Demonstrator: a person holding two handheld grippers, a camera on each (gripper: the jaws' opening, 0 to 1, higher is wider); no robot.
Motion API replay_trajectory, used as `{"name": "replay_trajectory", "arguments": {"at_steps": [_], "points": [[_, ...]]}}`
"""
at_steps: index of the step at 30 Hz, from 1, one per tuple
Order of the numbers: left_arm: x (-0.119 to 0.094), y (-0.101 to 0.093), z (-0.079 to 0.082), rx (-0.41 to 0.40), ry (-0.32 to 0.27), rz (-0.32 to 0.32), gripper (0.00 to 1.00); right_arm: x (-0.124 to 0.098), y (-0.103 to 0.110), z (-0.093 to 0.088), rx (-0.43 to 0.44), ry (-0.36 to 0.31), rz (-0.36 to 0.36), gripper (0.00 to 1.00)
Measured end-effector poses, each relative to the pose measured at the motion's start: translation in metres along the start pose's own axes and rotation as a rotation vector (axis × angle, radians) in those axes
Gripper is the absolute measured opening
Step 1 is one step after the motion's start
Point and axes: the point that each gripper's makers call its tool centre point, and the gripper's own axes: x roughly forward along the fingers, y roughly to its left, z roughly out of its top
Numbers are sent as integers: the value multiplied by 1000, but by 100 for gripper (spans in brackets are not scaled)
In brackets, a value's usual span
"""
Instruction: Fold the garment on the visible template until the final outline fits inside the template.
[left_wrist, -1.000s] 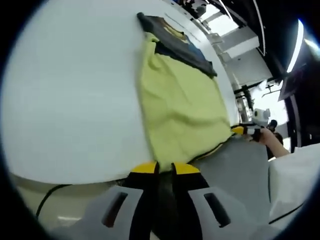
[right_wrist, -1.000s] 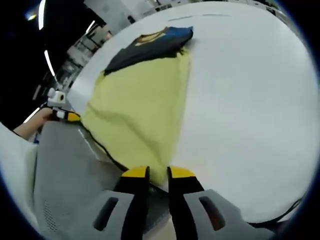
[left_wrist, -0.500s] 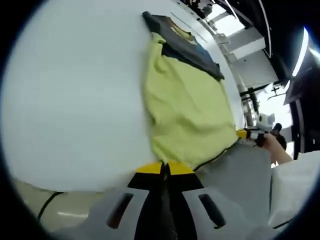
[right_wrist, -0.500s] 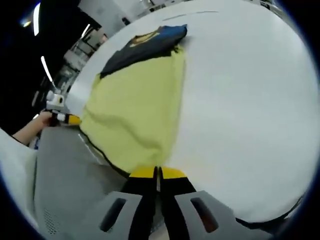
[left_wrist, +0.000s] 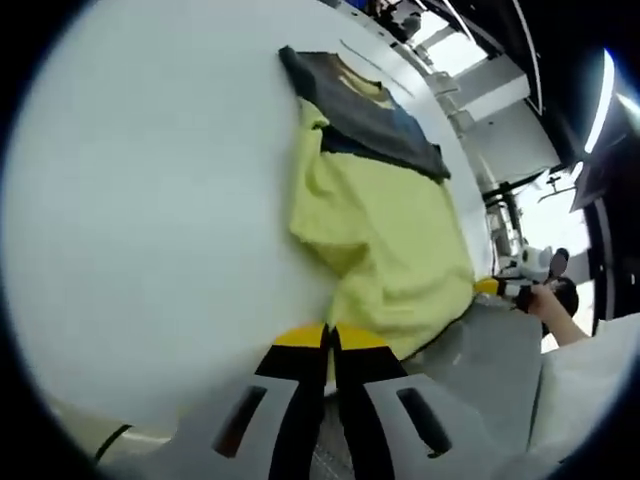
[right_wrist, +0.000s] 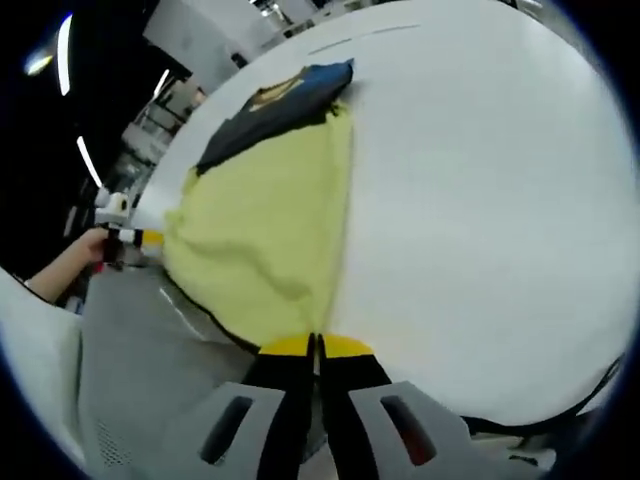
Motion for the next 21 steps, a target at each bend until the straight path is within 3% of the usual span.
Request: {"name": "replay_trajectory", "arguments": {"at_steps": [4,15,21], "points": [[-8,-3,5,8,11,-3,0,-3,6,2,-11,-3,14,2],[-37,-23,-6,10,34,-59,0,-24,15,18,16,-55,55,2],[-39,-21,-13,-23,40,-68,0,-32,22,24,-4,-57,70,2]]}}
